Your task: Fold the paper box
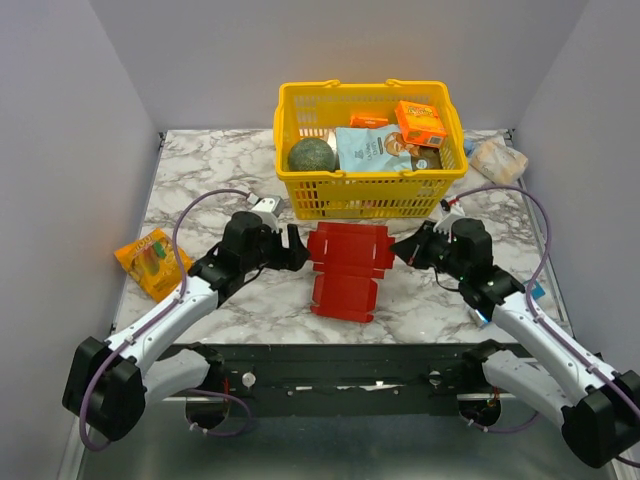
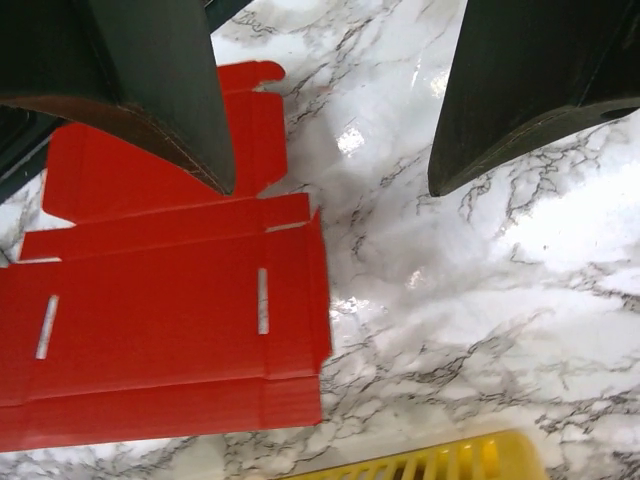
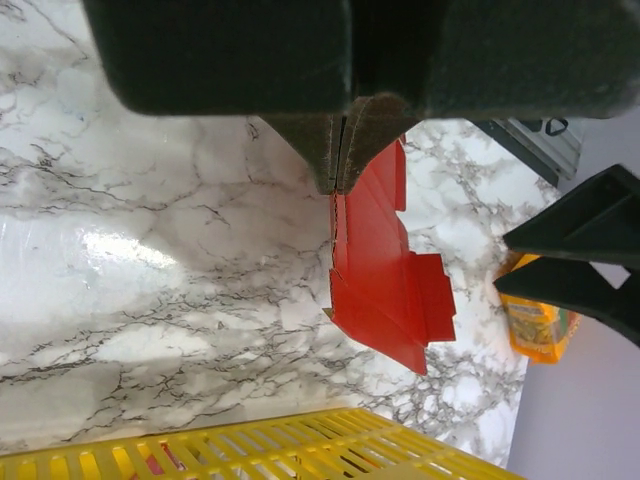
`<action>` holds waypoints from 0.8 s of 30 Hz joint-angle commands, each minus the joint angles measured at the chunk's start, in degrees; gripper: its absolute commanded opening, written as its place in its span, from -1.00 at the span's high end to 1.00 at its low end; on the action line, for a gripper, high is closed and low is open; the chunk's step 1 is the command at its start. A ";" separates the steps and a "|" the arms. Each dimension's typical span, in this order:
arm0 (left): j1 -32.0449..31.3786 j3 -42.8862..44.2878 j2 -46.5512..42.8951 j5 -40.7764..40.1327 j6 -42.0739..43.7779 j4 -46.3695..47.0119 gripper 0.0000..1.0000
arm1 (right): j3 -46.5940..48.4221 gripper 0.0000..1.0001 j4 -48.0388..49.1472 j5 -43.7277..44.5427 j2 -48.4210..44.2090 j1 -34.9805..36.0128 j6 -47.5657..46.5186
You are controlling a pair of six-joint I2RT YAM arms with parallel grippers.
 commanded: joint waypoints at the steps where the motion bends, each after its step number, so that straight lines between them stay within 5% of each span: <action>1: -0.21 -1.63 0.09 -2.31 -2.84 6.82 -0.71 | 0.30 0.99 -1.62 -2.95 -2.90 0.41 -0.47; 9: -0.21 -1.46 5.36 1.82 -4.86 13.50 -0.46 | -0.49 0.99 -1.71 -4.27 -5.10 0.32 -1.71; 15: -0.30 -1.11 7.21 3.40 -4.87 15.18 0.06 | -0.76 0.99 -1.71 -4.36 -5.54 0.41 -1.71; 19: -0.39 -2.51 6.86 6.73 -3.82 18.33 0.64 | -0.85 0.99 -1.79 -4.18 -5.10 0.41 -1.97; 24: -1.79 -3.13 6.94 8.77 -0.57 20.10 0.93 | -0.93 0.99 -1.79 -4.01 -4.84 0.41 -2.23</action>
